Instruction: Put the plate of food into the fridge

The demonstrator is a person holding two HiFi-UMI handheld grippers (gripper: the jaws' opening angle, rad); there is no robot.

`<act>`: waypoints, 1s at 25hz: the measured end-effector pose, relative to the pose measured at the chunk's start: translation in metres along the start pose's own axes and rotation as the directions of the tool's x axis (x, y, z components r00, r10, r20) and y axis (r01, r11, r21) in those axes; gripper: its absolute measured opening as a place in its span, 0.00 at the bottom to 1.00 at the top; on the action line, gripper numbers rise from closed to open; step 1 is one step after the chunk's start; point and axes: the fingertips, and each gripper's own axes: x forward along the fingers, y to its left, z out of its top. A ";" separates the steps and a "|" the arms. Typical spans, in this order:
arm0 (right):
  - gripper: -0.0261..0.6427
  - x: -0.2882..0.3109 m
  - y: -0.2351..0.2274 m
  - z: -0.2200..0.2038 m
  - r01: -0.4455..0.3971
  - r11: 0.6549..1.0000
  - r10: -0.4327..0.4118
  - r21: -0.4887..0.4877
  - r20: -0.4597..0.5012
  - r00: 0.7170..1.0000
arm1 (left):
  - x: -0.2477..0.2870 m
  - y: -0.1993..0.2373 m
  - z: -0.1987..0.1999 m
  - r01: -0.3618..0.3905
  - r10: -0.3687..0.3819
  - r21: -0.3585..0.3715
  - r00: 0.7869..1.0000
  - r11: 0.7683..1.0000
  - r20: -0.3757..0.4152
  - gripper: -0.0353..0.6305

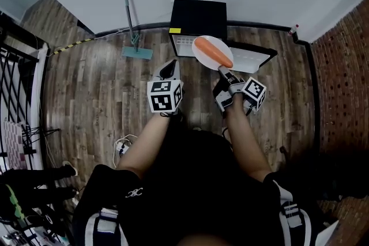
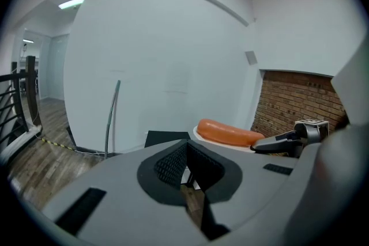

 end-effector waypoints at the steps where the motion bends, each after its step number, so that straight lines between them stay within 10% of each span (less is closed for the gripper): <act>1: 0.08 0.004 0.000 0.001 0.002 1.000 -0.002 -0.004 0.003 1.000 | 0.005 0.004 0.001 0.005 -0.005 -0.003 1.000 1.000 -0.002 0.05; 25: 0.08 0.160 0.010 0.052 0.055 0.998 -0.051 -0.019 0.187 0.981 | 0.192 0.104 0.066 0.246 -0.246 -0.016 0.965 0.969 -0.089 0.05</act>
